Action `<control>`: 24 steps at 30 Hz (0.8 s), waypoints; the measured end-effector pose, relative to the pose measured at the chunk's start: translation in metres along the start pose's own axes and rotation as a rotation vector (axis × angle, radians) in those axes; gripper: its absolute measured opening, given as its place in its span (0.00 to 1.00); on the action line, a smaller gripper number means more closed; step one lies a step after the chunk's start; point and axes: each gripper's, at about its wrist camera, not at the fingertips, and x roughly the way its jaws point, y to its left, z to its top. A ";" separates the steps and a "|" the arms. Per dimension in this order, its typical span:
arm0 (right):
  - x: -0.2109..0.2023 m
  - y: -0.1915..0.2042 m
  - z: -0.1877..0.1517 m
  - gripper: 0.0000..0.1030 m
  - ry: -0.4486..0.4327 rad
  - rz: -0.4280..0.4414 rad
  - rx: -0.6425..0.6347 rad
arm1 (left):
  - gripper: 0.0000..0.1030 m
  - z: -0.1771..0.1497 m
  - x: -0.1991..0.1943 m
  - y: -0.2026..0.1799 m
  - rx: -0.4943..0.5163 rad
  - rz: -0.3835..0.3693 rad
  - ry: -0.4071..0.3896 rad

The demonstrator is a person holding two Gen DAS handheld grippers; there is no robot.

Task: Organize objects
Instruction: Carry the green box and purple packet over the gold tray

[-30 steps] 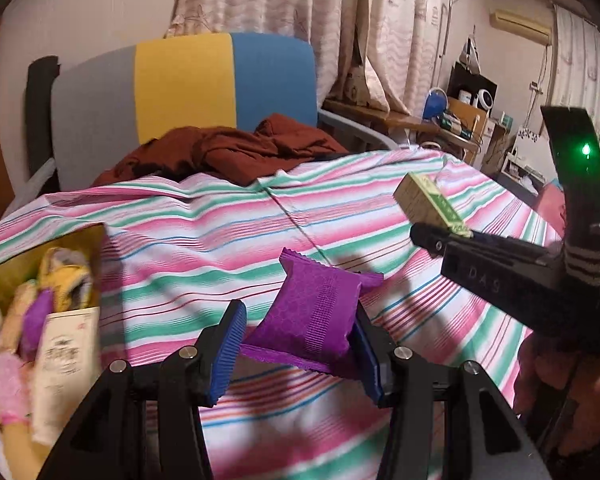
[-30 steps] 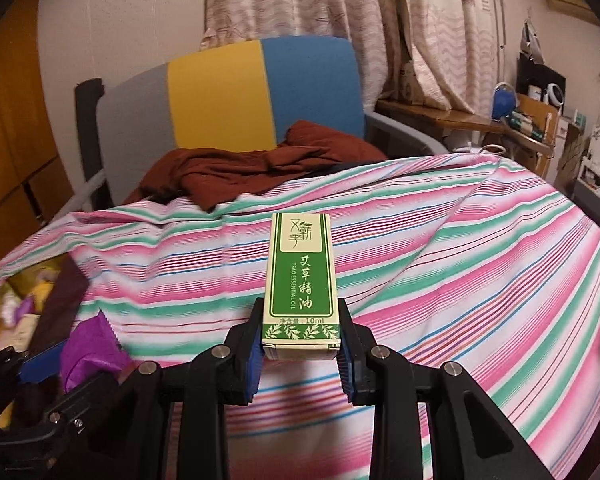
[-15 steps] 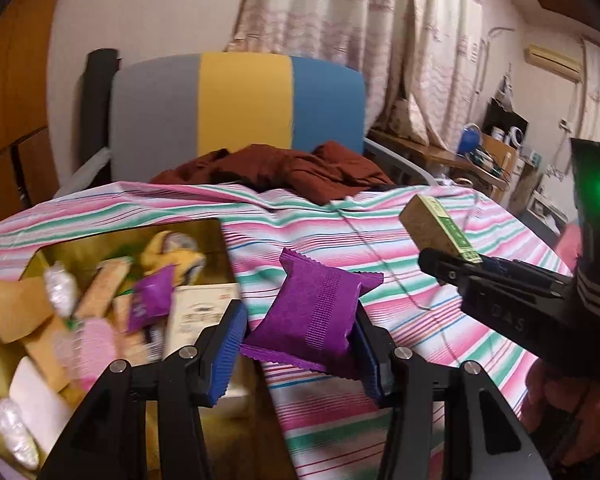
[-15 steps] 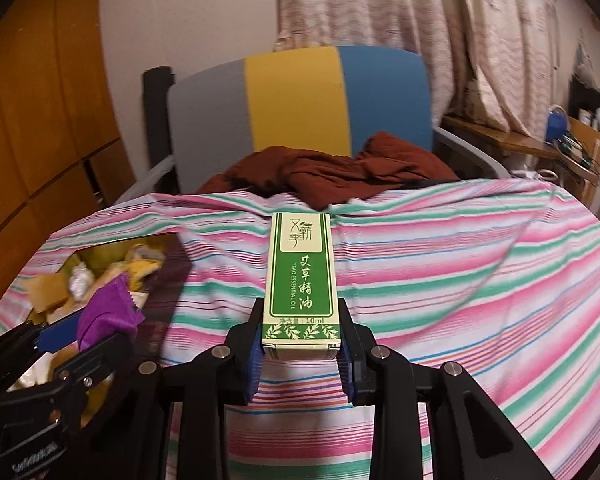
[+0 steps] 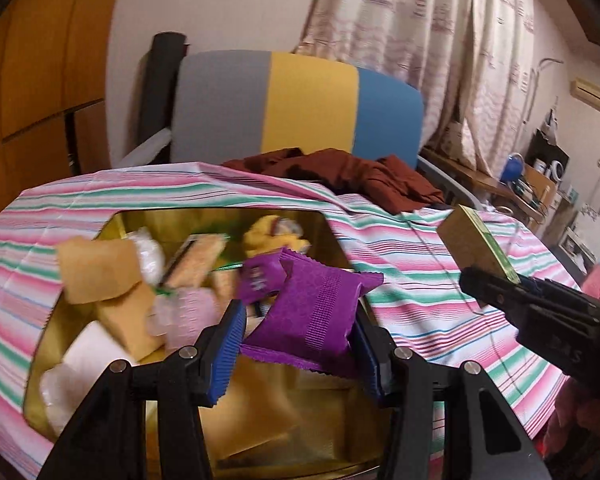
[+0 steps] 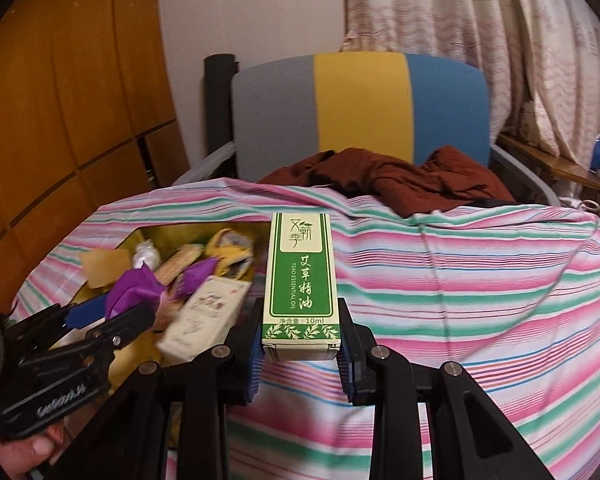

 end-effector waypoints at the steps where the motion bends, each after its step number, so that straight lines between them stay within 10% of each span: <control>1: 0.000 0.005 -0.002 0.30 0.005 0.018 -0.009 | 0.50 -0.001 -0.003 0.006 -0.008 0.011 -0.001; 24: 0.020 0.084 -0.020 0.30 0.135 0.216 -0.189 | 0.50 -0.006 -0.023 0.070 -0.088 0.082 0.018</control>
